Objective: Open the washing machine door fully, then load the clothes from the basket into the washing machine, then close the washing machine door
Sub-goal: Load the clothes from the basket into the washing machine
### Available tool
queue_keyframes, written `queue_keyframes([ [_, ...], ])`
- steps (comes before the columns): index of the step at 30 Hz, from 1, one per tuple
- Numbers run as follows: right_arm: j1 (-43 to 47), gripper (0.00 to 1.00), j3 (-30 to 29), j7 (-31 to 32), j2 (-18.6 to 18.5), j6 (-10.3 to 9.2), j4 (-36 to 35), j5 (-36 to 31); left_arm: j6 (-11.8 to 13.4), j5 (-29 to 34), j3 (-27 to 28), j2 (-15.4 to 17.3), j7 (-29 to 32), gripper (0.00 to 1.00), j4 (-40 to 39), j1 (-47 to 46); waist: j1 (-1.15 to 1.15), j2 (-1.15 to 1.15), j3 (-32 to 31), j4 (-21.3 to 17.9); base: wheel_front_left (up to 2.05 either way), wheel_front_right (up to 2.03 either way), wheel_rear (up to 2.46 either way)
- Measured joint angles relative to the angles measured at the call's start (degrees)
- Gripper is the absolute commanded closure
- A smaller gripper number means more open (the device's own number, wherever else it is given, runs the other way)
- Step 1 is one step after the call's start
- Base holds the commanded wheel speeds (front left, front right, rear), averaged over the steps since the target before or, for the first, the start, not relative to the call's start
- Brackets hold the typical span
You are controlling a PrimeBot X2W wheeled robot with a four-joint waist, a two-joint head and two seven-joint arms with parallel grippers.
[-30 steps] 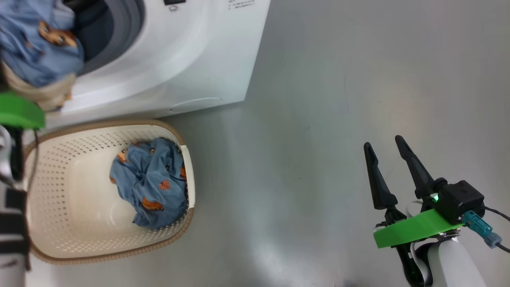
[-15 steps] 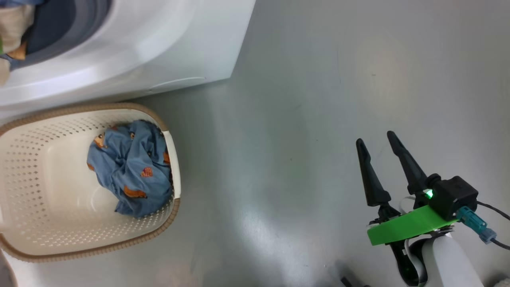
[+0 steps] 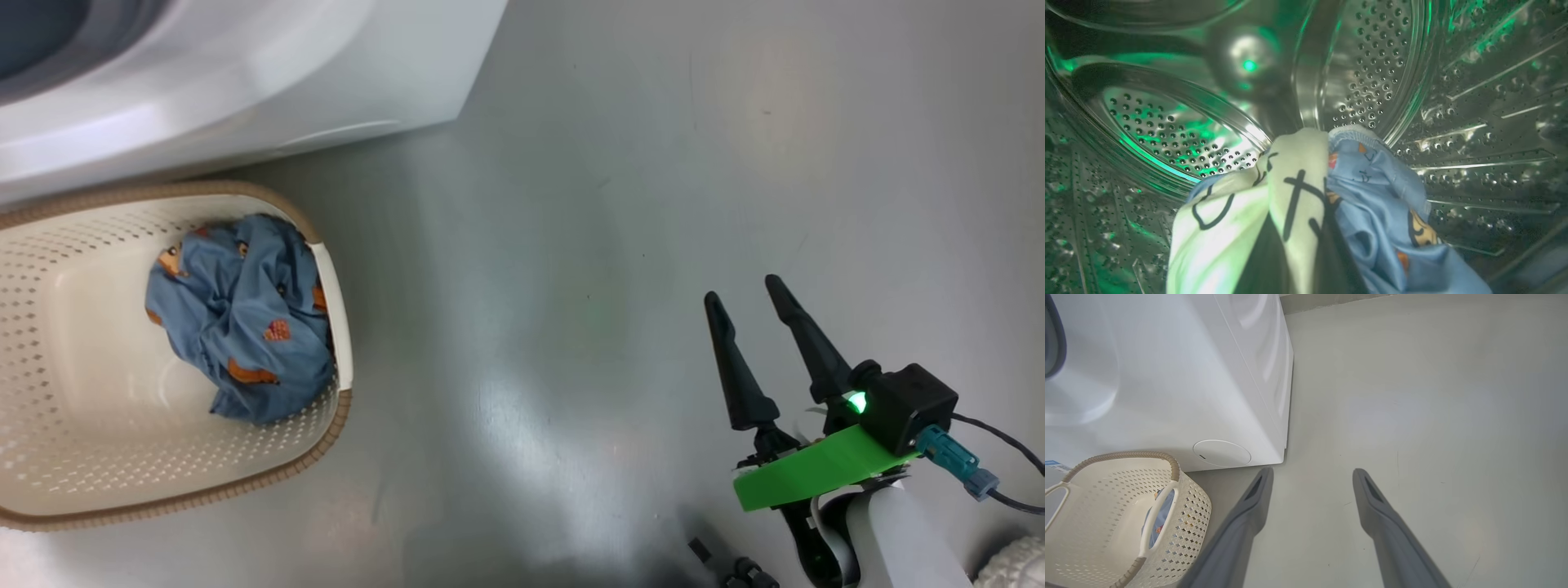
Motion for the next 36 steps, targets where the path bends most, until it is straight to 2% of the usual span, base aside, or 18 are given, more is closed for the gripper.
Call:
queue_keyframes([
  [8, -0.2, 0.0, 0.4, 0.0, 0.0, 0.0, -0.3, 0.7, 2.0, 1.0, 0.0, 0.7, -0.4, 1.0, -13.0, 1.1, 0.0, 0.0, 2.2, -0.6, 0.0, 0.0, 0.0],
  [11, -0.4, 0.0, 0.5, 0.0, 0.0, 0.0, -0.2, 0.7, 2.0, 0.9, 0.3, 0.6, -0.4, 1.0, -13.3, 2.2, 0.0, 0.0, 2.4, -0.6, 0.0, 0.0, 0.0],
  [22, -1.3, 0.0, 0.7, 0.0, 0.0, 0.0, 0.4, 1.0, -0.2, -1.5, 1.1, 0.2, -0.3, 1.0, 0.7, 2.9, 0.0, 0.0, 1.7, 0.0, 0.0, 0.0, 0.0],
  [23, -1.3, 0.0, 0.8, 0.0, 0.0, 0.0, 0.5, 1.0, -0.2, -1.7, 1.1, 0.1, -0.2, 0.56, 2.0, 2.5, 0.0, 0.0, 1.6, 0.0, 0.0, 0.0, 0.0],
  [24, -1.3, 0.0, 0.7, 0.0, 0.0, 0.0, 0.5, 1.1, -0.1, -1.9, 1.1, 0.1, -0.2, 0.0, 2.8, 2.1, 0.0, 0.0, 1.5, 0.0, 0.0, 0.0, 0.0],
  [36, -1.4, 0.0, 0.1, 0.0, 0.0, 0.0, 1.2, 0.6, -0.2, -3.6, 0.7, -2.0, -0.3, 0.0, 8.1, 1.0, 0.0, 0.0, -1.5, 1.0, 0.0, 0.0, 0.0],
])
